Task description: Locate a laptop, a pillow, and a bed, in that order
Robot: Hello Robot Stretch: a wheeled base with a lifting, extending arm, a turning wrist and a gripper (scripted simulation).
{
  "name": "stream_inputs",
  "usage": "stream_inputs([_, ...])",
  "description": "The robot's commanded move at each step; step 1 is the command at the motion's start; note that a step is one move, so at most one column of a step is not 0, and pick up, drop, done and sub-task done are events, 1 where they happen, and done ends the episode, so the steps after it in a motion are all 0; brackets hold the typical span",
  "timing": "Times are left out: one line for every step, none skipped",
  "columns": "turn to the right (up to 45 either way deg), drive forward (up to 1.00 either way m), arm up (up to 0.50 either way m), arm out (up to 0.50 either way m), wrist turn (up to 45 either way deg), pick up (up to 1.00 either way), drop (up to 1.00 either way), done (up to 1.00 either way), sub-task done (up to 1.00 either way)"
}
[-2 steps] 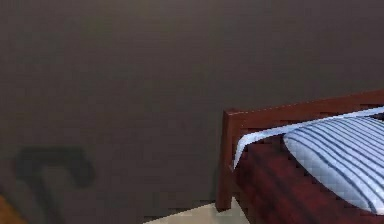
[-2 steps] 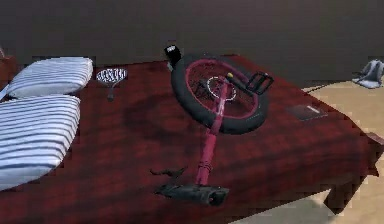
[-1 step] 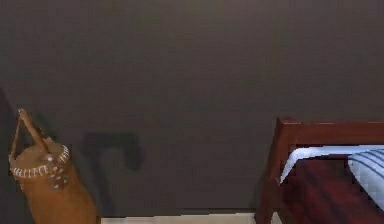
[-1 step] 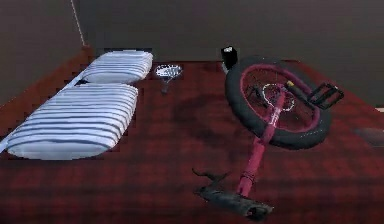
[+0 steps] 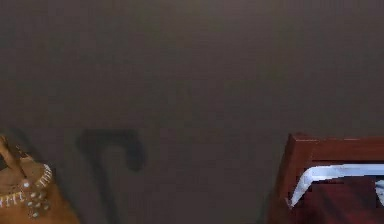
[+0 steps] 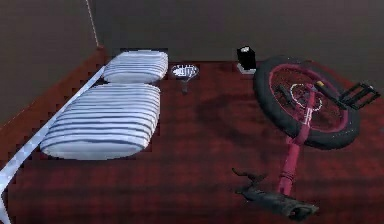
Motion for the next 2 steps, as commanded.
stream_inputs([45.0,0.00,0.00,0.00,0.0,0.00,0.00,0.00,0.00])
stream_inputs([45.0,0.00,0.00,0.00,0.0,0.00,0.00,0.00,0.00])
